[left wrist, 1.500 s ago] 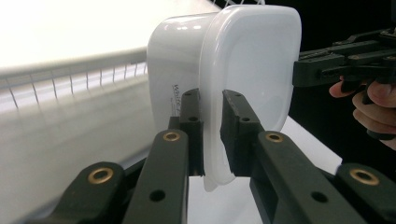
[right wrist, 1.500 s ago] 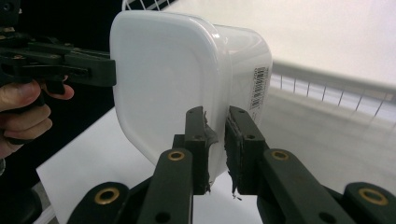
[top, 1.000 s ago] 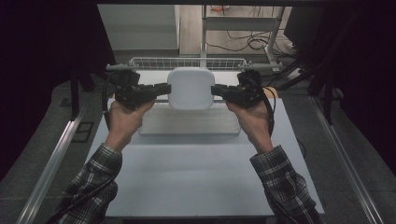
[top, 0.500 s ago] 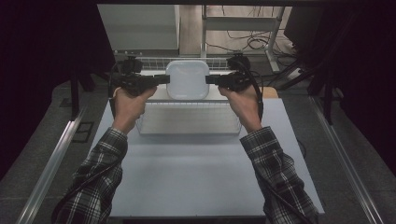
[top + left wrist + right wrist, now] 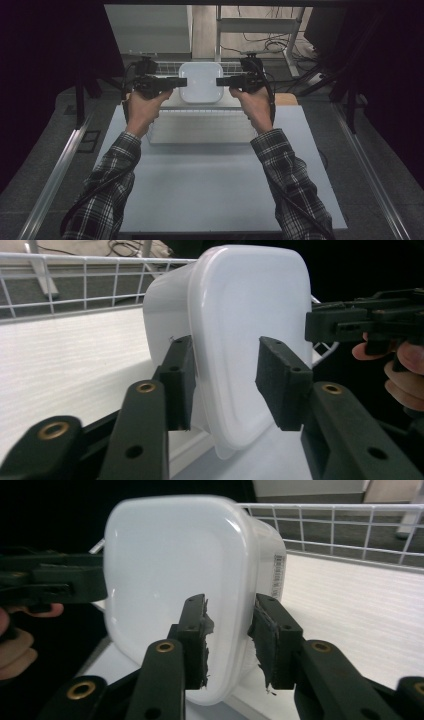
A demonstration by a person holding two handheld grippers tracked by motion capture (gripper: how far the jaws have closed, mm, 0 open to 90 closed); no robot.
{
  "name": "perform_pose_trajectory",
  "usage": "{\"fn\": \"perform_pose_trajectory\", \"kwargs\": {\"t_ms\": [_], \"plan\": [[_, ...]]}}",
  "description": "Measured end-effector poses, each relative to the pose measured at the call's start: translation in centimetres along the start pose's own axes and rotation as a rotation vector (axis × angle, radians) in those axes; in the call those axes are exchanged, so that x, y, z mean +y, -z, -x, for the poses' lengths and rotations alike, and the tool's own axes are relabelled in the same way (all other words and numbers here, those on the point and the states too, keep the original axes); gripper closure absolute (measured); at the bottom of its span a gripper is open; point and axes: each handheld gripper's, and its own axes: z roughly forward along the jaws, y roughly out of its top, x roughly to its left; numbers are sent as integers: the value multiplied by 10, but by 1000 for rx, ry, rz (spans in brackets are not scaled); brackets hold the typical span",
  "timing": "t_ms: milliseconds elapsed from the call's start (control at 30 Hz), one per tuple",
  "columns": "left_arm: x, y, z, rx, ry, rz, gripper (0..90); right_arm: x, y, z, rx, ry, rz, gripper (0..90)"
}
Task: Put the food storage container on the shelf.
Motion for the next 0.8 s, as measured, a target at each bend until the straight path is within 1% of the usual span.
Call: {"fn": "perform_pose_trajectory", "kwargs": {"t_ms": [67, 100, 167, 233, 300, 367, 400, 433, 467, 500, 533, 567, 667, 700, 800], "plan": [[0, -5, -1, 24, -2, -15, 578, 0, -5, 0, -27, 11, -8, 629], [-1, -7, -2, 34, -2, -20, 577, 1, -6, 0, -22, 8, -6, 625], [-2, -11, -5, 36, 4, -29, 578, 2, -9, 2, -22, 0, -2, 612], [-3, -13, -8, 24, 19, -16, 574, 3, -10, 3, -18, -13, -3, 601], [-2, -14, -10, 17, 22, -16, 573, 2, -11, 4, -16, -12, -3, 592], [-1, -15, -11, 34, 28, -20, 533, 2, -11, 3, -25, 0, -1, 574], [-1, -16, -11, 46, 32, -19, 498, 2, -12, 2, -33, 9, -2, 559], [-1, -16, -11, 46, 32, -19, 490, 2, -13, 1, -40, 17, -3, 545], [-2, -19, -8, 31, 29, -25, 503, 2, -13, 0, -44, 20, -2, 541], [-2, -20, -5, 40, 12, -39, 497, 2, -14, 0, -47, 20, -2, 537], [-3, -21, -1, 55, -7, -42, 479, 2, -14, 0, -53, 21, -3, 535], [-3, -21, 1, 62, -17, -45, 479, 3, -13, 1, -59, 21, 0, 536], [-2, -20, -1, 53, -11, -57, 484, 2, -12, 1, -59, 22, 0, 539], [-2, -20, -1, 53, -11, -57, 486, 1, -11, -1, -64, 28, -1, 537], [-5, -18, -3, 45, 9, -45, 470, 2, -13, -4, -70, 43, -4, 529]]}}
